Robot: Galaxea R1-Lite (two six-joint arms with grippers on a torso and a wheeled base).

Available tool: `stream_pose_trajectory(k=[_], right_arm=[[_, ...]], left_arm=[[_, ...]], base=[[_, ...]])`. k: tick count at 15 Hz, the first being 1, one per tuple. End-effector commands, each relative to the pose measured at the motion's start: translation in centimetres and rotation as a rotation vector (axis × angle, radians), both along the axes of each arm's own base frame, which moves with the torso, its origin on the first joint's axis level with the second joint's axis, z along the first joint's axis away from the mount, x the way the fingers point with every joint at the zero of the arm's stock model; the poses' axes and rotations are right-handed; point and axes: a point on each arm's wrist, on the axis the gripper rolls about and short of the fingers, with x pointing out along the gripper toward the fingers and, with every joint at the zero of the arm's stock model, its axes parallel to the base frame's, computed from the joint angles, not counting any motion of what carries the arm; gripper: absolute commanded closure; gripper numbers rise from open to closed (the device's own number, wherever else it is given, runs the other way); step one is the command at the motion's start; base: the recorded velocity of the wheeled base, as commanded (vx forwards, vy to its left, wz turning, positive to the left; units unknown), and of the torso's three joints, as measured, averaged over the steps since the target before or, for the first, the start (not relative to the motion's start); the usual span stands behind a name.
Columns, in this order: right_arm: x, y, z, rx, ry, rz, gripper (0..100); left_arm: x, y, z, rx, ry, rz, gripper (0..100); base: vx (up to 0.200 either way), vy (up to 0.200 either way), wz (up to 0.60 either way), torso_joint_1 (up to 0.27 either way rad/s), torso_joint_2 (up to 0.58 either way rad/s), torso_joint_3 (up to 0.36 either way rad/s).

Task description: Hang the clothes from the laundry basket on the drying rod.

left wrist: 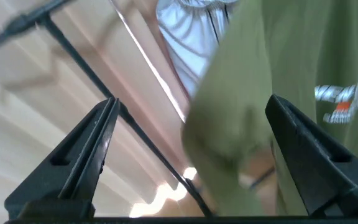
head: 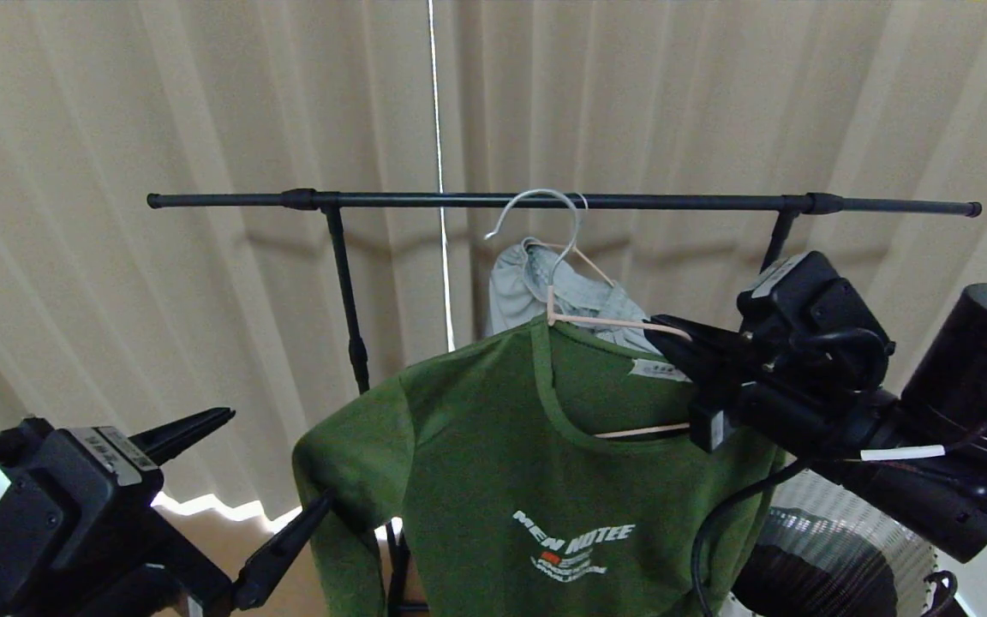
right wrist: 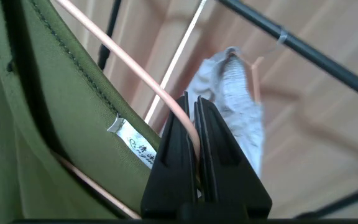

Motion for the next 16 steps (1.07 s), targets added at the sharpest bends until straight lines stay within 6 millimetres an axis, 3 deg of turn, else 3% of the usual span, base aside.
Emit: stream_pose_trajectory(k=[1,9,10,16], right_arm=[[-1.0,-0.8,0.8,0.02,-0.027,-0.002,100],[-1.9,-1.2,0.9,0.022,-0.032,0.012,100],[-2.0,-1.3,1.0,0.023,-0.034,0.014,100],[-2.2,-1.6,1.3,0.031,-0.045,0.008,100]], left_arm=[[-0.6,0.7,-1.4,-0.004,0.064,0.024,0],[0.6,-0.1,-3.6,-0.051,0.233,0.057,0],[0.7,-0.1,-3.5,-0.05,0.231,0.057,100],[2.0,-1.0,-3.4,-0.047,0.239,0.065,100]], base=[[0.0,0.0,0.0,0.0,0.0,0.0],[0.0,0.0,0.0,0.0,0.0,0.0],[0.0,0.0,0.0,0.0,0.0,0.0],[0.0,0.0,0.0,0.0,0.0,0.0]])
